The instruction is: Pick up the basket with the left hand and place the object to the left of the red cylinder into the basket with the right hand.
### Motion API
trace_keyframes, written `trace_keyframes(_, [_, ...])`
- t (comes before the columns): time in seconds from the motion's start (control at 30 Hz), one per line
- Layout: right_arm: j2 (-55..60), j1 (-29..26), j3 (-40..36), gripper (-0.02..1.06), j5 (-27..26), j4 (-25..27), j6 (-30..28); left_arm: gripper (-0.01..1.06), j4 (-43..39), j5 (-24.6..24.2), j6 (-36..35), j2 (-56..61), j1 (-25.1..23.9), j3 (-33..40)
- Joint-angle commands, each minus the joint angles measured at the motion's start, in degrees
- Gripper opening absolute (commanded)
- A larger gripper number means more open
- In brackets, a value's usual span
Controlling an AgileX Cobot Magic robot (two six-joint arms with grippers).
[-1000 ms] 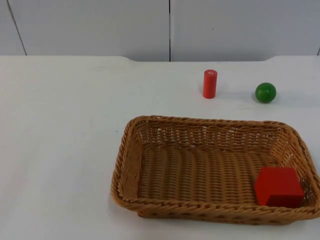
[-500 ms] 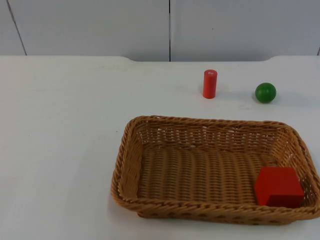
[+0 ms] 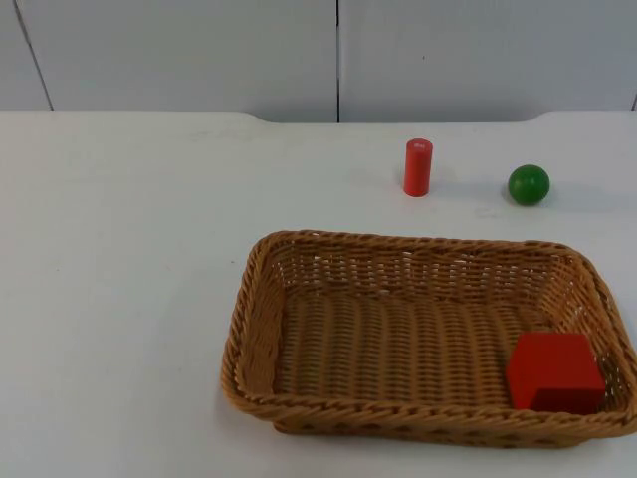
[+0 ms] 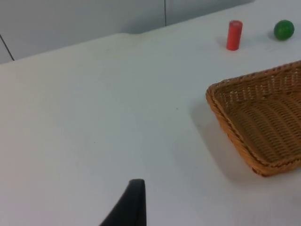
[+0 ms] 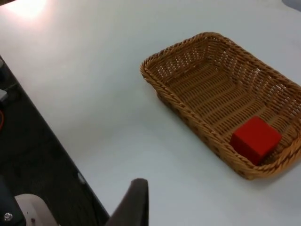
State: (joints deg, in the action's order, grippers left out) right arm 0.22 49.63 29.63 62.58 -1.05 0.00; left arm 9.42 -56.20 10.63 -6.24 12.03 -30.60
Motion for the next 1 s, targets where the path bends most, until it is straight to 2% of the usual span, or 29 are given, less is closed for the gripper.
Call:
trace_keyframes(0.0, [-0.2, 0.2, -0.2, 0.89, -0.7, 0.0, 0.0, 1.05, -1.0, -1.4, -1.3, 2.6, -0.1, 0.2])
trace_keyframes(0.13, [-0.2, 0.2, -0.2, 0.89, -0.7, -0.1, 0.0, 1.05, -5.3, -3.8, -6.2, 6.2, -0.1, 0.2])
trace_keyframes(0.2, [-0.2, 0.2, -0.2, 0.89, -0.7, -0.2, 0.0, 1.05, -7.7, -7.6, -8.4, 6.2, -0.1, 0.5])
trace_keyframes(0.5, [-0.2, 0.2, -0.2, 0.89, -0.7, -0.4, 0.0, 1.05, -7.7, -5.4, -8.5, 6.2, -0.1, 2.4])
trace_keyframes(0.97, [-0.2, 0.2, -0.2, 0.89, -0.7, -0.4, 0.0, 1.05, -7.7, -5.4, -8.5, 6.2, -0.1, 2.4])
